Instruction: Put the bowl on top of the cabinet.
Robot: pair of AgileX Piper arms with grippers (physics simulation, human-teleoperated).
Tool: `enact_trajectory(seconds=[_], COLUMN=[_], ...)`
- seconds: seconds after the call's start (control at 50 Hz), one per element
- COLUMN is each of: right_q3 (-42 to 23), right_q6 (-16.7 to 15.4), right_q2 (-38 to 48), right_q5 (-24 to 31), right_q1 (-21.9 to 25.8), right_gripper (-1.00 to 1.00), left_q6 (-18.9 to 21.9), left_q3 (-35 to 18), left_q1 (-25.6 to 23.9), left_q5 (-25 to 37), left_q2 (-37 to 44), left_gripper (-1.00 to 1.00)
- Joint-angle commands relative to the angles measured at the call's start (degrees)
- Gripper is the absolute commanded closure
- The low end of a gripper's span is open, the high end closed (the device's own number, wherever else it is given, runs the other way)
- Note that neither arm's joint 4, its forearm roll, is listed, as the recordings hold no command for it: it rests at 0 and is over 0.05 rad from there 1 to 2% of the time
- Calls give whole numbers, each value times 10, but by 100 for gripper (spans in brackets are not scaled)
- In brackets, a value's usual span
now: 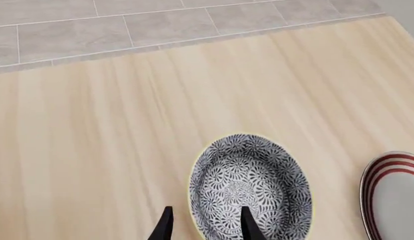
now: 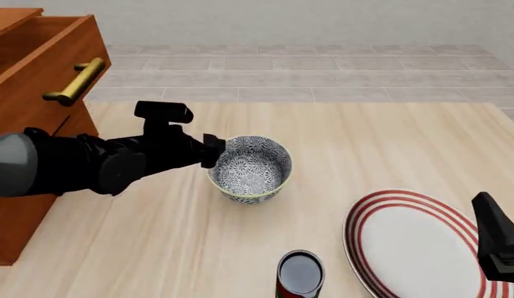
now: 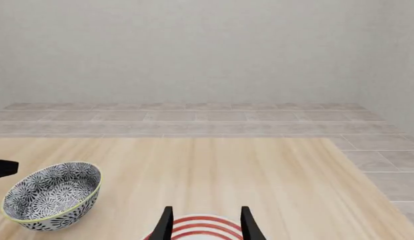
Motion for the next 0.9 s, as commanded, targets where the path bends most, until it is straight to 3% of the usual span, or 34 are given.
enact_trajectory(seconds=[0.02, 0.9], right_q3=[0, 0], right_q6=[0, 0], right_q2=[0, 0], right_q5=[0, 0], right_q1=[0, 0], right_gripper=[-100, -100], left_q6=[2, -14], left_q3=[-13, -36], left_q1=[1, 4], left_q5=[-5, -22], left_q2=[32, 115], left_gripper=[-100, -100])
